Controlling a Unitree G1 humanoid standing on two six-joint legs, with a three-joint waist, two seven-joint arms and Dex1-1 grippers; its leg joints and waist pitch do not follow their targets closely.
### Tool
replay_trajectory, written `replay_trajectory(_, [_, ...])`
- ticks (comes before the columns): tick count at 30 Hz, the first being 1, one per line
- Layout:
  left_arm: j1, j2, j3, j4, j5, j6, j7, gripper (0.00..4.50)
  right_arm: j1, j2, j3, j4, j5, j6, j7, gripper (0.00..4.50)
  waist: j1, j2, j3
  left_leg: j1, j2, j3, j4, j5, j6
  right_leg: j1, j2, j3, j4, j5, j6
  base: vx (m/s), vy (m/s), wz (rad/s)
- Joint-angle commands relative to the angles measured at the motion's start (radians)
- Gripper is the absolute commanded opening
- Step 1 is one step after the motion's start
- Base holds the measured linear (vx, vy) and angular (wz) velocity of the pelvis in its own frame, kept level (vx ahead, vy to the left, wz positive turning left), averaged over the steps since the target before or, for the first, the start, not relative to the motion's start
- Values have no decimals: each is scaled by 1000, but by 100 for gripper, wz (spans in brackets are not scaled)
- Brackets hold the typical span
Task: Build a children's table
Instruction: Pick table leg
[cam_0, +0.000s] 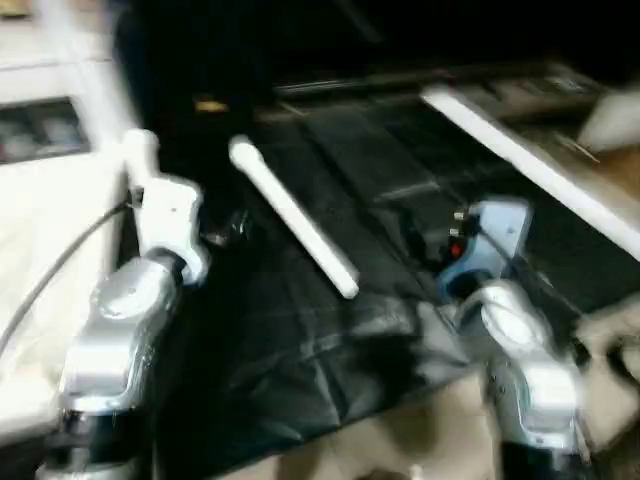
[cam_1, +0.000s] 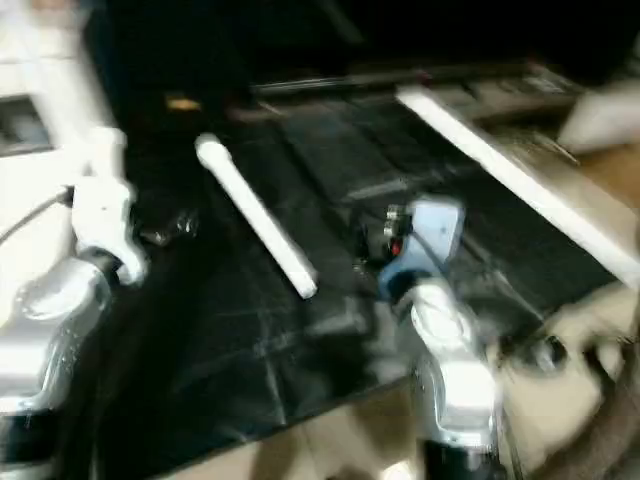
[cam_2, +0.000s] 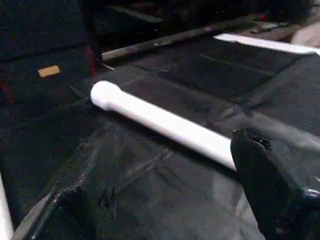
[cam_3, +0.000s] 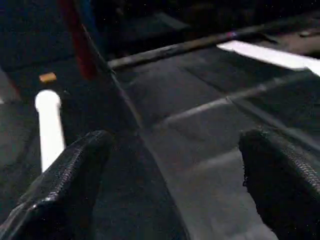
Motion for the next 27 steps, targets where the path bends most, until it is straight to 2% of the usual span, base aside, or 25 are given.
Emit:
replay_trajectory(1, [8, 13, 23, -19, -1, 8, 10, 382, -11, 7, 28, -6, 0, 13, 16, 442, 20, -14, -46, -27, 26, -16, -63, 70, -52, 83, -141, 74, -158, -289, -323, -60, 182, 1])
replay_trajectory(2, [19, 13, 23, -26, -2, 9, 12, 382, -11, -4, 33, -6, -1, 13, 29, 442, 11, 5, -37, -7, 28, 3, -149, 113, 1, 57, -74, 31, -157, -396, -257, -68, 241, 12])
replay_trajectory(3, [31, 11, 26, -32, -3, 11, 16, 382, -11, -12, 32, -6, 1, 25, 38, 442, -18, 37, -31, 15, 65, 15, -241, -46, 87, 26, 16, -4, -98, -478, -171, -68, 241, 12])
replay_trajectory(4, [45, 9, 29, -38, -2, 12, 21, 382, -11, -26, 35, -6, -7, 28, 48, 442, -44, 36, -34, 26, 83, -4, -256, -79, 155, 23, 40, -20, -59, -390, -152, -53, 240, 2])
replay_trajectory(5, [59, 6, 35, -45, -2, 15, 30, 382, -8, -36, 36, -8, -5, 37, 57, 442, -49, 57, -36, 46, 95, -25, -272, -26, 285, 21, 48, -43, 8, -210, -146, -52, 215, -3])
replay_trajectory(6, [67, 2, 40, -50, 0, 16, 38, 382, -5, -44, 37, -9, -7, 42, 62, 442, -47, 47, -34, 59, 119, -34, -264, 102, 395, 8, 39, -49, 29, -108, -136, -52, 215, -3])
replay_trajectory(7, [68, 2, 40, -51, 0, 16, 39, 382, -4, -45, 37, -9, -7, 43, 63, 442, -35, 53, -28, 50, 128, -30, -260, 152, 418, 7, 30, -49, 28, -91, -137, -42, 205, 6])
replay_trajectory(8, [72, -4, 44, -56, 1, 13, 47, 382, -2, -54, 39, -8, -5, 46, 65, 442, -26, 21, -30, 41, 135, -23, -239, 202, 442, 23, -8, -23, -6, -78, -143, -49, 157, 7])
replay_trajectory(9, [73, -8, 47, -58, 0, 17, 52, 382, -2, -57, 38, -6, -3, 45, 66, 442, -8, 14, -30, 18, 102, 6, -224, 163, 360, 42, -40, 10, -50, -92, -184, -49, 157, 7])
replay_trajectory(10, [72, -14, 47, -60, -2, 16, 57, 382, -3, -64, 40, 0, -2, 43, 66, 442, -6, 6, -40, -1, 98, 11, -222, 108, 277, 71, -54, 22, -58, -113, -212, -70, 140, 3])
replay_trajectory(11, [71, -17, 45, -61, -2, 9, 60, 382, -5, -70, 43, 5, -5, 38, 68, 442, -5, 6, -40, -5, 103, 10, -227, 74, 233, 73, -52, 20, -59, -130, -212, -73, 112, -3])
replay_trajectory(12, [70, -20, 39, -63, -1, 0, 63, 382, -7, -75, 45, 7, -7, 38, 71, 442, -8, 14, -34, -5, 108, 10, -241, -27, 146, 68, -41, 16, -62, -163, -192, -73, 112, -3])
replay_trajectory(13, [70, -20, 39, -63, -1, 0, 63, 382, -7, -75, 45, 7, -7, 38, 71, 442, -10, 16, -33, -2, 109, 10, -246, -80, 103, 64, -39, 17, -63, -169, -179, -64, 71, 0])
replay_trajectory(15, [66, -41, 39, -65, -11, -15, 77, 382, -8, -76, 42, 4, -4, 44, 71, 442, -17, 20, -26, 0, 106, 14, -259, -234, -30, 61, -42, 20, -73, -186, -125, 0, 0, 0])
replay_trajectory(16, [65, -49, 42, -65, -18, -18, 79, 382, -8, -80, 43, 3, -8, 43, 71, 442, -18, 17, -25, -1, 105, 15, -260, -260, -52, 62, -44, 22, -77, -198, -113, 0, 0, 0])
replay_trajectory(17, [66, -56, 45, -66, -24, -20, 82, 382, -7, -87, 44, 3, -12, 41, 73, 442, -18, 13, -25, 2, 103, 20, -259, -296, -78, 56, -47, 26, -84, -230, -90, 0, 0, 0])
replay_trajectory(18, [66, -56, 45, -66, -24, -20, 82, 382, -7, -87, 44, 3, -12, 41, 73, 442, -20, 11, -25, 2, 102, 21, -258, -305, -84, 55, -48, 29, -84, -245, -84, 0, 0, 0])
replay_trajectory(20, [68, -64, 45, -70, -25, -18, 86, 382, -7, -101, 41, 9, -16, 33, 74, 442, -23, 6, -27, -9, 99, 23, -255, -289, -87, 59, -52, 38, -87, -264, -75, 0, 0, 0])
replay_trajectory(22, [68, -66, 44, -72, -24, -15, 88, 382, -7, -108, 41, 11, -18, 27, 76, 442, -22, 0, -30, -15, 97, 29, -250, -249, -68, 60, -54, 45, -89, -250, -85, 0, 0, 0])
replay_trajectory(23, [68, -70, 44, -74, -26, -13, 91, 382, -7, -117, 42, 15, -22, 22, 76, 442, -20, -1, -34, -20, 97, 32, -247, -201, -49, 64, -56, 47, -88, -222, -99, 7, -53, -3])
replay_trajectory(25, [67, -71, 45, -73, -27, -12, 93, 382, -9, -119, 40, 17, -22, 23, 75, 442, -20, -4, -31, -10, 95, 40, -249, -269, -31, 68, -57, 45, -96, -334, -107, 15, -58, -2])
replay_trajectory(26, [64, -73, 45, -70, -28, -11, 97, 382, -11, -120, 39, 20, -23, 23, 72, 442, -22, -6, -31, 1, 92, 45, -252, -325, -17, 69, -55, 42, -107, -440, -109, 40, -66, -1])
replay_trajectory(27, [64, -74, 45, -69, -28, -12, 99, 382, -12, -120, 38, 21, -23, 24, 69, 442, -25, -9, -29, 5, 88, 50, -255, -352, 5, 75, -52, 40, -119, -535, -109, 40, -66, -1])
